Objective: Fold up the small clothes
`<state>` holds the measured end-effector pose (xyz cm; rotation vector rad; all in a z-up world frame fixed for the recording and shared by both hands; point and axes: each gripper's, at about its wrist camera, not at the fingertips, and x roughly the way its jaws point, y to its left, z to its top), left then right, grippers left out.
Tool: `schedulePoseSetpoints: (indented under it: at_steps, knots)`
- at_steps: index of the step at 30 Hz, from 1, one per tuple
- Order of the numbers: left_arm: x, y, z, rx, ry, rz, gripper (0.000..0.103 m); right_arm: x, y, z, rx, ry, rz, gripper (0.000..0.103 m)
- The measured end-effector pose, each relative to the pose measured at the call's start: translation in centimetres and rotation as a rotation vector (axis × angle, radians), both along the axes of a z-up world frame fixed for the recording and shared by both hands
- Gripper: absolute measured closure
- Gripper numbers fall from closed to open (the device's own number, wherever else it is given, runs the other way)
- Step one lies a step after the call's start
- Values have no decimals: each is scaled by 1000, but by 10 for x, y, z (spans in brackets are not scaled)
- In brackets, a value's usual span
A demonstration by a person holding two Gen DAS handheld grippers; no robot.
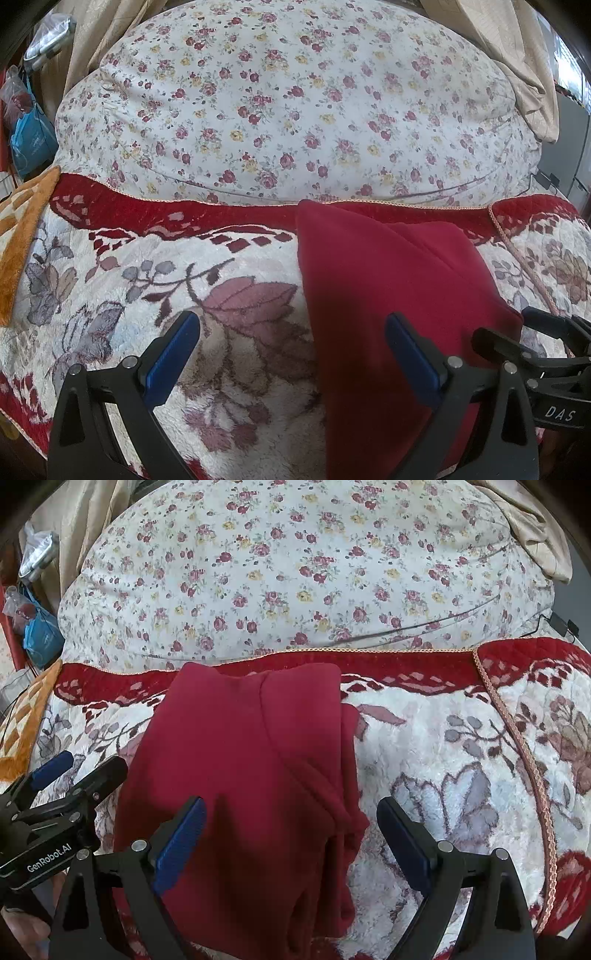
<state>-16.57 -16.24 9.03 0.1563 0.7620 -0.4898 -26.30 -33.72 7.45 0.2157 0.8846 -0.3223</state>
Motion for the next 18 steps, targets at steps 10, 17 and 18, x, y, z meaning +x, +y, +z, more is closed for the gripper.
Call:
schedulePoseSetpoints:
  at_steps: [10,17,18]
  knots:
    - [1,1,-1,1,10,-2,3,2,1,-2,3,5,6,7]
    - [3,2,-3,-13,17,-3,3,-1,-4,1,0,-6,-7,7]
    - [4,3,-3,-8,11,2,3,-2,-6,2,0,-6,-10,7]
